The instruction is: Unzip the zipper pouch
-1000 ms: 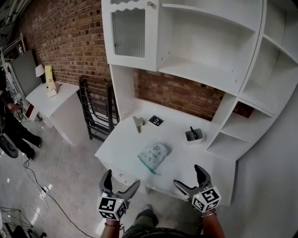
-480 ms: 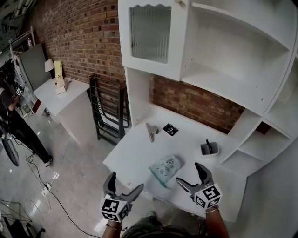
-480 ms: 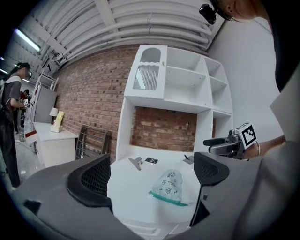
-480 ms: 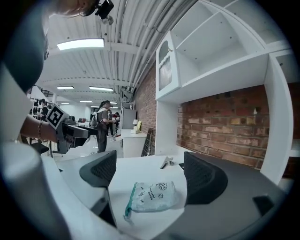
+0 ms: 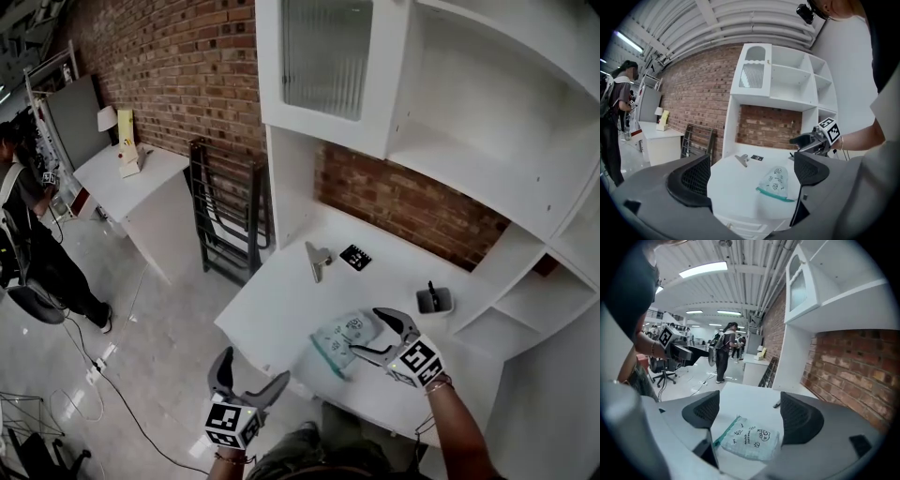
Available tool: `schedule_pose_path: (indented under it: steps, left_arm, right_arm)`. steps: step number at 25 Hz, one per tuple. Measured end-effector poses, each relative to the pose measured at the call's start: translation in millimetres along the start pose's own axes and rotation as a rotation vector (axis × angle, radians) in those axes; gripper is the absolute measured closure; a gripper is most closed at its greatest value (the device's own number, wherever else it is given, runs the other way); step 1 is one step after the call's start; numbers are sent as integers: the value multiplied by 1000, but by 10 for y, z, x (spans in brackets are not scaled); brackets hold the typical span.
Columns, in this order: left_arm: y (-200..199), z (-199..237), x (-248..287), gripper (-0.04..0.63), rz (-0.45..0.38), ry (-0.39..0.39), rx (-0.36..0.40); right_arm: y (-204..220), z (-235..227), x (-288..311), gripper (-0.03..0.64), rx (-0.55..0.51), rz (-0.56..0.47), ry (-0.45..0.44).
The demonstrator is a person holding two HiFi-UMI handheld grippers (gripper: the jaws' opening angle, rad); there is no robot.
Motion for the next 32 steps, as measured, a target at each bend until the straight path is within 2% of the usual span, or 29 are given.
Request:
schedule_pose_path:
  steps: [3, 8, 14, 17, 24, 27, 32]
  left_arm:
    - [73, 56, -67, 38, 8, -32, -23]
    - [120, 135, -191, 38, 22, -86, -45]
    - [230, 241, -449, 38, 37, -203, -83]
    - [342, 286, -538, 38, 48, -251, -106]
    - [380, 362, -552, 38, 61, -322, -150]
    - [409, 407, -501, 38, 71, -344, -157]
    - [384, 466, -484, 38, 61, -371, -160]
  right_arm:
    - [4, -79, 303, 230, -40, 48, -106]
    - [86, -219, 842, 281, -121, 194, -252]
    - [282, -284, 1488, 298, -222, 429, -479]
    - [434, -306, 1712, 299, -219, 551, -578]
    - [663, -240, 2140, 325, -287, 744, -755]
    - [776, -171, 2282, 379, -360, 809, -803]
    - [922, -93, 2398, 393, -387, 918, -889]
Point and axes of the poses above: the fingertips, and each gripper's own axes: x forward along the fingers, z to its left, y out of its underside, the point moved 7 cm from there along -x, backward along the fingers, and after that the axes turned 3 degrees about z, right-handed, at the moved point
